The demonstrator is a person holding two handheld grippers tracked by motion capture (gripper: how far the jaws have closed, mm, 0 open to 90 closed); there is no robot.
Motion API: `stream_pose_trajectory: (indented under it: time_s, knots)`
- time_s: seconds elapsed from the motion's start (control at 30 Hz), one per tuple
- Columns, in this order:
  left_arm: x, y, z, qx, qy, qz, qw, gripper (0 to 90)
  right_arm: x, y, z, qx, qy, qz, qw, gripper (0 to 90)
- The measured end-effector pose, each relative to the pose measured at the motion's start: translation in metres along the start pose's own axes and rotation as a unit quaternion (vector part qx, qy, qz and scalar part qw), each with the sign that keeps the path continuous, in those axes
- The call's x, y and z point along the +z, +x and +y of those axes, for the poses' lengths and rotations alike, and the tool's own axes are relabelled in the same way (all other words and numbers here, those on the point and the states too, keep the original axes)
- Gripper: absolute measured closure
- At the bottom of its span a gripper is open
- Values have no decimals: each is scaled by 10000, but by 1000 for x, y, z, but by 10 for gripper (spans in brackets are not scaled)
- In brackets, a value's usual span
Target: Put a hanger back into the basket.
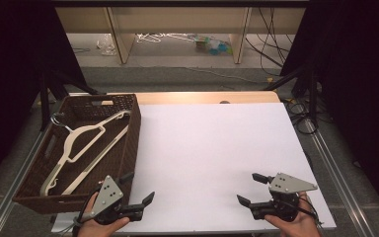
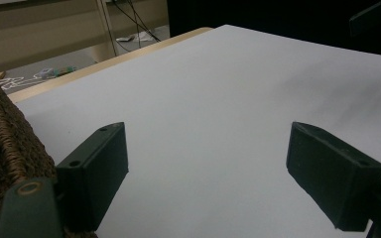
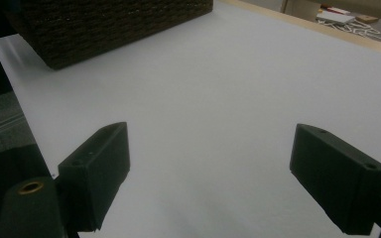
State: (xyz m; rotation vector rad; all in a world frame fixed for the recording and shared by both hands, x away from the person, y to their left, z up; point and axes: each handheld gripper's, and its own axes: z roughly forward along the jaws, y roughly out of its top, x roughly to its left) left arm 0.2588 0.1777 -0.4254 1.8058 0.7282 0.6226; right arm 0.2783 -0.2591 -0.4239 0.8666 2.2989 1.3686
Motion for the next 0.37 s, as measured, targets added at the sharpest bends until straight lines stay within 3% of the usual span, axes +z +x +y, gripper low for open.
stream_pose_trajectory:
  time_s: [0.07, 0.17, 0.23, 0.37]
  knots:
    - [0, -1, 0, -64, -3, 3, 10000, 162, 0, 0, 0, -8, -1, -2, 10000, 168]
    - [0, 0, 0, 0, 6, -13, 10000, 162, 0, 0, 0, -16, 15, 8, 10000, 168]
    - [0, -2, 0, -120, -25, -4, 9999, 162, 0, 0, 0, -12, 14, 8, 10000, 168]
    - [0, -2, 0, -71, -10, -10, 10000, 162, 1, -1, 0, -75, -30, -38, 10000, 168]
